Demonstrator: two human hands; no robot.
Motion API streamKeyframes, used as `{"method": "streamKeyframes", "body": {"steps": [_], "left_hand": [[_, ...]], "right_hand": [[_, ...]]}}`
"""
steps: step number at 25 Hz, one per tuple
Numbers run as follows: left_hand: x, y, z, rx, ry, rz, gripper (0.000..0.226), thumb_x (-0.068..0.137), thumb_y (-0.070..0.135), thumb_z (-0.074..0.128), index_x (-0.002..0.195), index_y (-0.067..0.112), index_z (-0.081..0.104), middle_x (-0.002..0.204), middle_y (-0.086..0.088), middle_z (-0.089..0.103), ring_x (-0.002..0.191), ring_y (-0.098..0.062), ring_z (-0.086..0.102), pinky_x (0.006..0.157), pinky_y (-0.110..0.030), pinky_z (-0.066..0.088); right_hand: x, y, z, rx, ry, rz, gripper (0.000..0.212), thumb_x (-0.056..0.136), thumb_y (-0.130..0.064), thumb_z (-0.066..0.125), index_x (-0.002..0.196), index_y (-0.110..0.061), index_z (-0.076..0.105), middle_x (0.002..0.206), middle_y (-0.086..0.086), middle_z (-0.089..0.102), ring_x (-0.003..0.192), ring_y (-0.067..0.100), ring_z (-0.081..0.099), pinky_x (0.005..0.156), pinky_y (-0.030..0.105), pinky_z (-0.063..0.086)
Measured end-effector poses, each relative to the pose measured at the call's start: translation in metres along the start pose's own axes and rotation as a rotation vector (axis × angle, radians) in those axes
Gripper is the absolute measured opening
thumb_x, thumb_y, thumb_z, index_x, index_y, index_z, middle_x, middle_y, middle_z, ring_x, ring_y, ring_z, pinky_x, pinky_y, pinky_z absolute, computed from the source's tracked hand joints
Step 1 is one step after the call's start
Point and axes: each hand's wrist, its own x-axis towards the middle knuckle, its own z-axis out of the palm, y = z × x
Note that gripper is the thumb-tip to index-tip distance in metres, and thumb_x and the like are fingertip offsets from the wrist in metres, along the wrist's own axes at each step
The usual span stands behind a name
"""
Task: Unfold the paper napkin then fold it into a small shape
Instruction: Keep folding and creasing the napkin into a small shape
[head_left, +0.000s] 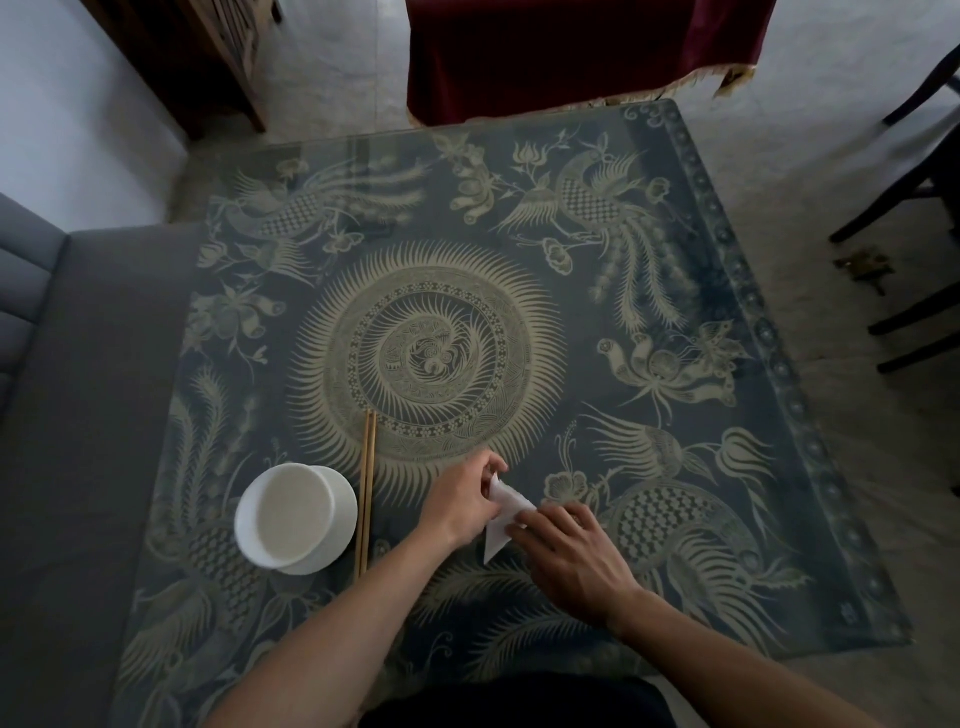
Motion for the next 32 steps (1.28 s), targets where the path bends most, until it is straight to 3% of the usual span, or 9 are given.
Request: {"method": "streamKeyframes", "body": {"steps": [3,8,15,23,32], "left_hand": [[-0.006,-0.005,0.002,0.014,0.025,0.063,0.029,0.082,0.014,0.073,0.108,0.024,0.066,0.093,0.013,0.062,0.086,-0.005,0.058,0.075,-0.019,0.044],[-0.019,-0.005,0.008,0.074,0.126,0.200,0.011,0.080,0.020,0.077,0.090,0.023,0.072,0.090,0.007,0.064,0.087,-0.013,0.058,0.078,-0.032,0.048],[-0.045,-0.020,0.015,0.212,0.207,0.355,0.027,0.067,0.008,0.084,0.088,0.022,0.071,0.089,0.006,0.062,0.085,-0.015,0.059,0.074,-0.031,0.047],[-0.064,-0.041,0.023,0.380,0.179,0.451,0.013,0.081,0.024,0.071,0.093,0.028,0.070,0.098,0.009,0.061,0.089,-0.014,0.058,0.072,-0.028,0.041],[-0.071,-0.055,0.031,0.479,0.153,0.494,0.023,0.089,0.030,0.057,0.110,0.026,0.065,0.119,0.003,0.058,0.097,-0.019,0.057,0.075,-0.035,0.048]], "right_hand": [[-0.006,-0.003,0.003,0.001,-0.008,0.009,0.046,0.088,-0.032,0.057,0.132,-0.019,0.054,0.134,0.001,0.053,0.115,0.023,0.051,0.091,0.040,0.040],[-0.016,-0.005,0.003,0.007,0.007,0.025,0.045,0.089,-0.032,0.056,0.132,-0.018,0.055,0.133,0.001,0.054,0.117,0.024,0.052,0.094,0.039,0.037],[-0.026,-0.005,0.001,-0.013,-0.015,0.044,0.052,0.085,-0.034,0.061,0.135,-0.019,0.055,0.133,-0.002,0.055,0.119,0.023,0.054,0.101,0.043,0.037],[-0.030,-0.003,0.001,-0.041,-0.025,0.024,0.050,0.086,-0.036,0.061,0.134,-0.021,0.057,0.135,-0.002,0.057,0.122,0.026,0.050,0.102,0.045,0.036],[-0.030,-0.008,-0.007,-0.019,0.005,0.022,0.048,0.085,-0.029,0.060,0.132,-0.020,0.058,0.129,0.000,0.057,0.121,0.023,0.050,0.103,0.041,0.036]]}}
